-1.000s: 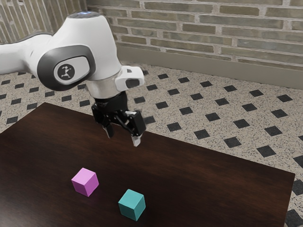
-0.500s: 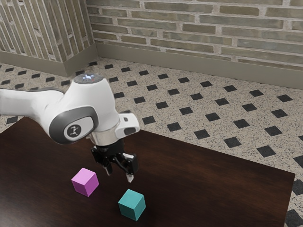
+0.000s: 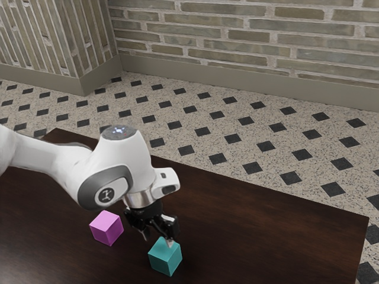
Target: Pick up the blue block with one arm, and put the blue block on the pink block with one arm
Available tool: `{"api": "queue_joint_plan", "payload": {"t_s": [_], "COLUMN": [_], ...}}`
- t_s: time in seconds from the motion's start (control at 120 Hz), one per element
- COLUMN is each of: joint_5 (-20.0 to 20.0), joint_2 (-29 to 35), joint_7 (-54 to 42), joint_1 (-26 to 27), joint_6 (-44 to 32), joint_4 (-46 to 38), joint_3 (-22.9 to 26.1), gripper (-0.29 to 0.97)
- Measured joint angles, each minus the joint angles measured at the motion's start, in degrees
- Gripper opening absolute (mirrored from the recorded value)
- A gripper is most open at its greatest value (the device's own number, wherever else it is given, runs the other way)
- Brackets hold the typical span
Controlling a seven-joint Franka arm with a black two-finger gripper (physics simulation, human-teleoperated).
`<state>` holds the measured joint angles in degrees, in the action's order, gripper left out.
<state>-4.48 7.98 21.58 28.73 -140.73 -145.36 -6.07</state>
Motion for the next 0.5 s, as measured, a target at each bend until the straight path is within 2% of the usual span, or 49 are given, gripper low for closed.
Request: {"api": "queue_joint_plan", "payload": {"t_s": [0.158,0.5], "joint_5": [-1.08,-2.61], "joint_2": [-0.91,-2.54], "joint_7": [-1.32,-3.60], "joint_1": [0.06,0.20], "joint_6": [-2.54,-5.45], "joint_4": [-0.33,-1.07], "joint_3": [0.00,0.00], "gripper": [0.46,0.63]}}
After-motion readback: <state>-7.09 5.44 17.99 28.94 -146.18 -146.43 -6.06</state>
